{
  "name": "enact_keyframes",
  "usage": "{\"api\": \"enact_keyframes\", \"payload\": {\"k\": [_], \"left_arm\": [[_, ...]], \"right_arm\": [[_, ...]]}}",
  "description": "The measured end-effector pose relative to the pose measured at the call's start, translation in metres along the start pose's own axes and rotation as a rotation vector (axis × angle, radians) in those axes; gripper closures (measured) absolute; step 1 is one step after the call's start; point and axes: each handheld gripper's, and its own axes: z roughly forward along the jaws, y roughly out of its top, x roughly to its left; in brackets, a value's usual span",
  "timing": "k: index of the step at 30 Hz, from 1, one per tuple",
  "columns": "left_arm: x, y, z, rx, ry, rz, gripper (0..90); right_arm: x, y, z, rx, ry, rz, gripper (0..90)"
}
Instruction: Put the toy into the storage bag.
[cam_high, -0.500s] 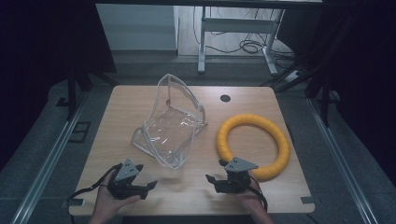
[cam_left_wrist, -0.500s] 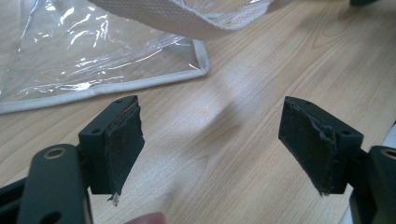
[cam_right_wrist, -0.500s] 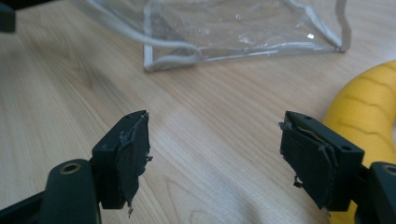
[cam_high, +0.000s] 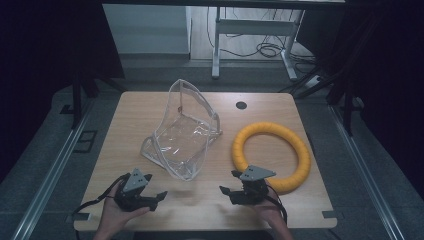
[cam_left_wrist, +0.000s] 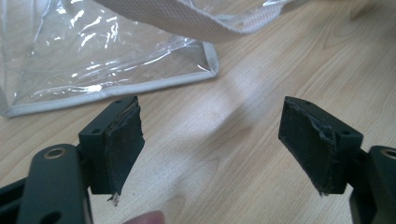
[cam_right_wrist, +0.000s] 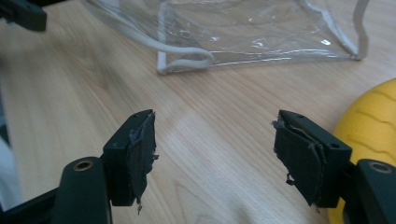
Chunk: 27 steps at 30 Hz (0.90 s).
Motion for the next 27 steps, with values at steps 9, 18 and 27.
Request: {"api": "enact_keyframes", "payload": {"k": [9, 18, 27], "left_arm": [[-0.006, -0.004, 0.001, 0.031, 0.006, 0.006, 23.1], [-0.007, -0.005, 0.008, 0.06, -0.02, 0.024, 23.0], [-0.009, -0.005, 0.008, 0.061, -0.031, 0.016, 23.0]], "right_arm": [[-0.006, -0.009, -0.012, -0.026, 0.009, -0.012, 29.6], [-0.008, -0.009, -0.015, 0.021, 0.002, 0.011, 29.9], [-0.023, 0.011, -0.041, 0.029, -0.035, -0.034, 31.4]]}}
